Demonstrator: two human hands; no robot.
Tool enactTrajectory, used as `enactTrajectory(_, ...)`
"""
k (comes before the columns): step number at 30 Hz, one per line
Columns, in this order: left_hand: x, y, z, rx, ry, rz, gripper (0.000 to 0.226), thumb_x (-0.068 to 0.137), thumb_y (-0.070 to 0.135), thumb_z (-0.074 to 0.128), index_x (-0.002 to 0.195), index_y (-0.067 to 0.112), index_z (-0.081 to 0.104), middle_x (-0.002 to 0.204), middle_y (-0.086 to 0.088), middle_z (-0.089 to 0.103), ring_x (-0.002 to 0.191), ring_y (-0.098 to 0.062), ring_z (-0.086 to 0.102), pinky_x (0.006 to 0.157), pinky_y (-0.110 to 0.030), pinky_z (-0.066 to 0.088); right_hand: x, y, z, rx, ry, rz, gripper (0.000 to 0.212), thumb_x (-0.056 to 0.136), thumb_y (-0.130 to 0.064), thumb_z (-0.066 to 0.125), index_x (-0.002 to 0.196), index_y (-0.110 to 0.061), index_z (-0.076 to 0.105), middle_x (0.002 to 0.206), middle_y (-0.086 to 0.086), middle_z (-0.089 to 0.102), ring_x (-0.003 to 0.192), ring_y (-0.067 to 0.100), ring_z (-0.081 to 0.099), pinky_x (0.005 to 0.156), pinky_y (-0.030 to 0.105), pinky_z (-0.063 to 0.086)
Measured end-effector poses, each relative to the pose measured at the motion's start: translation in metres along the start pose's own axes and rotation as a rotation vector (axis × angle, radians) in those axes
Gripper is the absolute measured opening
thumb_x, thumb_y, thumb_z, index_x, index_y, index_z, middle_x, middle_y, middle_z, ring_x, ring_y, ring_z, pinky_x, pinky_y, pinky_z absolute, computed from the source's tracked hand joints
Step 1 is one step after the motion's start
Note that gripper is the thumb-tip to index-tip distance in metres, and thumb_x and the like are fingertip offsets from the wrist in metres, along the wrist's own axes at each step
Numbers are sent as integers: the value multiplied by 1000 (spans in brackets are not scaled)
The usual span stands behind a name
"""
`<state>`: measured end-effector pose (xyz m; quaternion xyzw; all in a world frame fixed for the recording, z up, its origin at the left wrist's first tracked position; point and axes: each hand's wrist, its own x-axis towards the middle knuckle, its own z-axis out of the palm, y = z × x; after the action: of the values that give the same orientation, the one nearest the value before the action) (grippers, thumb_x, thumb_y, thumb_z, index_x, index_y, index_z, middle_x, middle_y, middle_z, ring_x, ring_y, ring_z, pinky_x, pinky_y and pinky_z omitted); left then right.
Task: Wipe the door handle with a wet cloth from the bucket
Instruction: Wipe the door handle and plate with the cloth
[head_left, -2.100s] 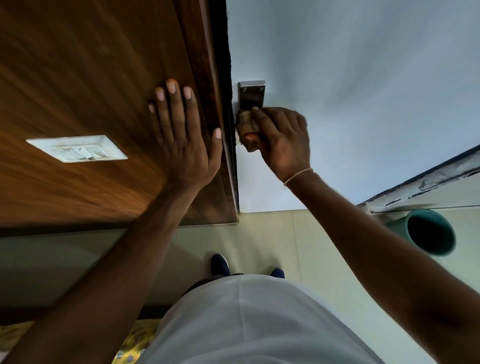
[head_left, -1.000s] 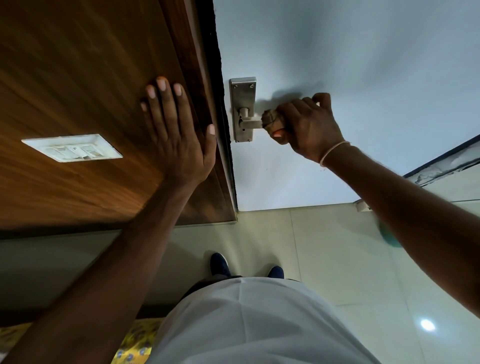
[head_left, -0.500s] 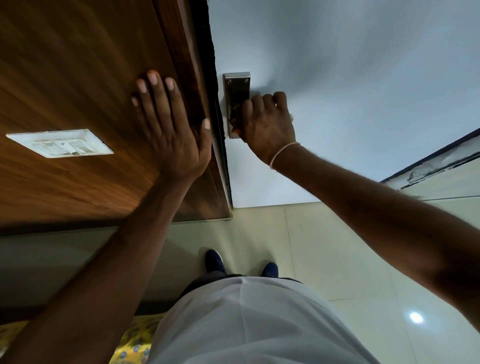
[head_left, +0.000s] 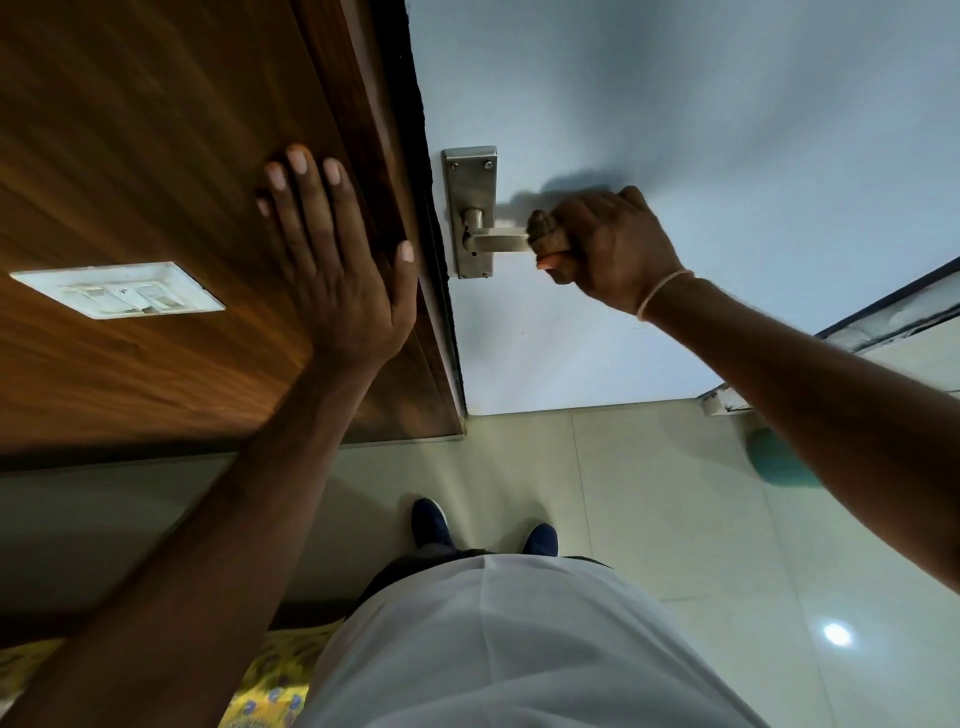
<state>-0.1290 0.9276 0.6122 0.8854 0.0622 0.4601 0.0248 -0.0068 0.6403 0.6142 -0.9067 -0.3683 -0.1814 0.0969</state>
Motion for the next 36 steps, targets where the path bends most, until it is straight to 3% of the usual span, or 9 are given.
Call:
enactTrajectory(4,0,2,2,0,-6,-6,80,102,37,62,159,-12,34,162,-41,40,153,-58,33,130,-68,25,-38,17,-1,177,-29,366,28,95,-38,69,94,-10,65,88,10,73,80,38,70,71,38,41)
enactTrajectory(9,1,8,4,30,-9,-32,88,94,30,75,156,-17,34,159,-45,39,150,-63,33,129,-71,25,-72,-12,3,1186,117,1031,27,108,-27,65,92,-13,49,66,4,52,48,21,50,54,33,47)
enactTrajectory(11,2,8,5,28,-5,-38,87,95,31,75,155,-18,35,158,-46,40,149,-64,34,127,-73,25,-68,-35,11,1427,213,1144,36,110,-44,58,103,-9,54,71,14,60,59,29,62,64,42,51)
enactTrajectory(14,1,5,6,19,1,-29,82,100,35,65,155,-18,35,157,-47,40,149,-62,32,128,-71,25,-63,-66,17,1905,219,1387,49,112,-50,52,135,-9,66,117,18,77,104,35,76,100,52,54)
enactTrajectory(19,0,-2,3,3,-3,6,80,102,37,60,156,-15,34,158,-45,39,152,-58,29,131,-66,22,-61,-86,24,2372,340,1389,38,100,-7,43,123,0,73,141,26,67,141,43,61,119,66,43)
enactTrajectory(23,0,-3,3,7,-17,6,83,99,35,67,157,-14,34,160,-43,39,152,-58,30,130,-68,24,-35,-85,20,2346,410,1342,42,100,0,34,124,0,69,132,23,67,110,42,73,120,59,45)
enactTrajectory(27,0,-4,2,-8,-9,16,82,100,36,65,158,-13,33,160,-42,39,153,-56,29,131,-67,23,8,-103,11,2253,396,1227,50,93,15,26,121,1,65,116,24,66,104,42,64,89,51,56)
enactTrajectory(32,-1,-4,4,-10,-3,25,81,102,37,62,159,-12,32,160,-42,40,153,-56,29,130,-67,24,16,-131,15,2325,314,1365,38,95,11,39,119,-9,62,131,17,54,138,43,57,118,68,43)
enactTrajectory(36,-2,-4,5,-7,-7,17,81,102,38,61,159,-12,32,159,-43,40,153,-56,28,130,-67,23,-5,-104,10,2400,352,1283,22,105,-1,54,119,-13,66,124,15,68,129,38,61,121,65,43)
